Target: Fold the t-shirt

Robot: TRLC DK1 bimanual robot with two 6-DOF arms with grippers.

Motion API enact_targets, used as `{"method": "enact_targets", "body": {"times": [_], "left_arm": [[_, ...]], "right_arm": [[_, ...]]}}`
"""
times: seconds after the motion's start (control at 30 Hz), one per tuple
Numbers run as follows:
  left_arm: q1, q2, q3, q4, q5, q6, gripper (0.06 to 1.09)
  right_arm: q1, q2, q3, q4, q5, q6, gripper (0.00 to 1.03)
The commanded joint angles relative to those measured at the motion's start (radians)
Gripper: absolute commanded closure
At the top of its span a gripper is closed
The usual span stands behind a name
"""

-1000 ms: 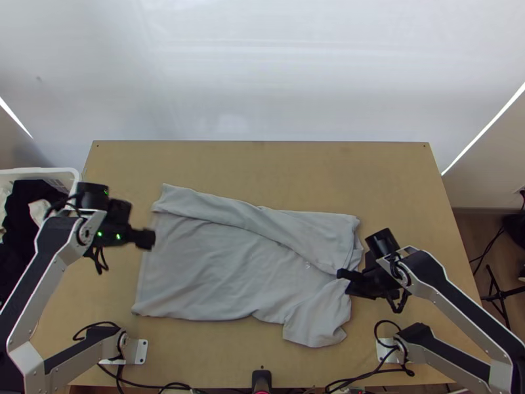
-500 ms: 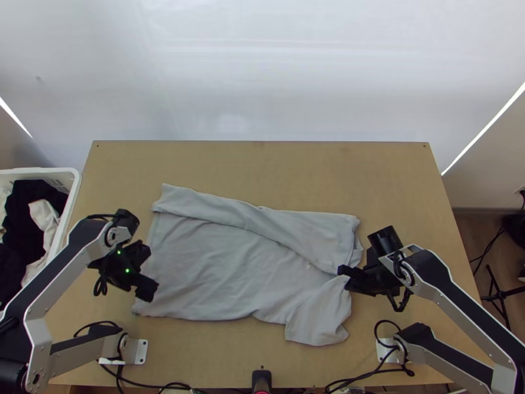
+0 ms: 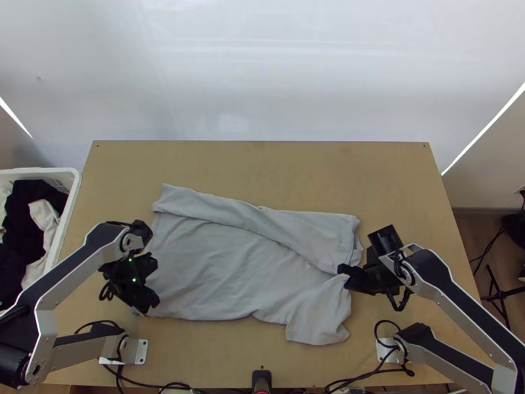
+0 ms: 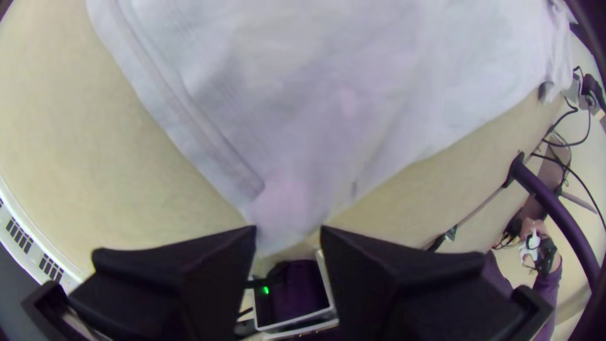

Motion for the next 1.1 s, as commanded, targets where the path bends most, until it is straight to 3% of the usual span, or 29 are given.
{"method": "enact_targets", "body": {"times": [0.0,0.07,0.27,0.3,0.7,1.07], "left_arm": [[-0.07,-0.026,-0.037,0.098,-0.001,-0.014,0.81],[-0.084,-0.021,-0.049,0.123,-0.001,-0.016,0.87],[-0.065,0.023,-0.038,0.098,-0.002,-0.023,0.89],[-0.059,0.048,-0.024,0.086,-0.002,-0.023,1.07],[0.11,0.008,0.184,0.017,0.018,-0.008,1.05],[0.229,0.163,0.365,0.055,0.025,0.0,1.05]], "right_arm": [[-0.003,-0.011,0.009,-0.006,0.0,0.007,1.0],[-0.003,-0.016,0.012,-0.008,0.0,0.007,1.0],[-0.007,-0.017,0.023,-0.015,0.0,0.007,1.0],[-0.007,-0.017,0.028,-0.015,0.0,0.007,1.0],[-0.003,-0.036,0.166,-0.072,-0.05,0.013,1.0],[-0.035,0.041,0.241,-0.035,-0.049,0.013,1.0]]}}
